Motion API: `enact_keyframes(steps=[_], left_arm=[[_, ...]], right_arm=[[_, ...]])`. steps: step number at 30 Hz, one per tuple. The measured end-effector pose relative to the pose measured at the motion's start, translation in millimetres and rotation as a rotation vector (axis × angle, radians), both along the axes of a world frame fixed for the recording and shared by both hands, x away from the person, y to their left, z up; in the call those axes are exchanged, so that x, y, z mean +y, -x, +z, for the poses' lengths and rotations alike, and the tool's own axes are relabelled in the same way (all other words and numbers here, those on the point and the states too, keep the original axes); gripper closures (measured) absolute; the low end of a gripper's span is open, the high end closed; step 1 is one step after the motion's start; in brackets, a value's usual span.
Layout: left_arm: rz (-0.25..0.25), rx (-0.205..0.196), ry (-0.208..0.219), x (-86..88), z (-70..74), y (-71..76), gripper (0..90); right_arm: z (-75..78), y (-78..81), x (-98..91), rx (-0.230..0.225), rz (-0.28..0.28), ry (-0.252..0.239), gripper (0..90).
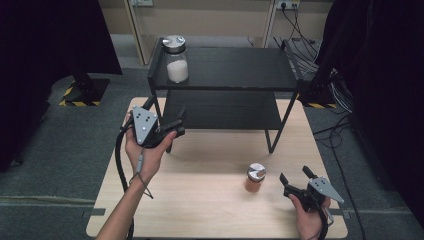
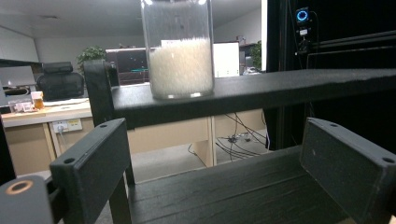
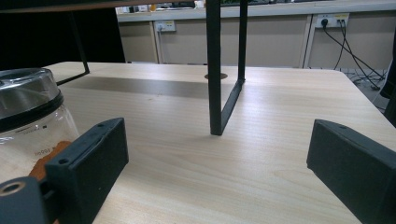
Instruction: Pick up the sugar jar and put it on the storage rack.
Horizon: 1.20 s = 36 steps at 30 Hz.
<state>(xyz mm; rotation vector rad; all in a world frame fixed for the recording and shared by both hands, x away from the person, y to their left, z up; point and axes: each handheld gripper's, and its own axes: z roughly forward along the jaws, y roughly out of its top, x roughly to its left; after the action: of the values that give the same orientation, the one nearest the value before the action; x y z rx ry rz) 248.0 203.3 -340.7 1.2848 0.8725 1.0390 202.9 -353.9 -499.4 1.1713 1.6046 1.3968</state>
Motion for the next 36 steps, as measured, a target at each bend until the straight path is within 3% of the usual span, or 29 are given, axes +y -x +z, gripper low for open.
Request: enact_keyframes(steps=[15,27,36], left_arm=[[-0.001,0.036,0.003,5.7,-30.8,4.5,8.0],[-0.014,0.073,0.017,12.2,-63.4,12.3,8.0],[-0.001,0.134,0.019,14.2,-87.6,12.5,8.2]], right_arm=[[0.1,0.1,0.3,-0.001,0.0,0.003,5.6],[0.1,0.2,0.7,-0.001,-0.002,0.004,5.6],[0.2,0.1,0.6,0.0,-0.001,0.004,5.6]])
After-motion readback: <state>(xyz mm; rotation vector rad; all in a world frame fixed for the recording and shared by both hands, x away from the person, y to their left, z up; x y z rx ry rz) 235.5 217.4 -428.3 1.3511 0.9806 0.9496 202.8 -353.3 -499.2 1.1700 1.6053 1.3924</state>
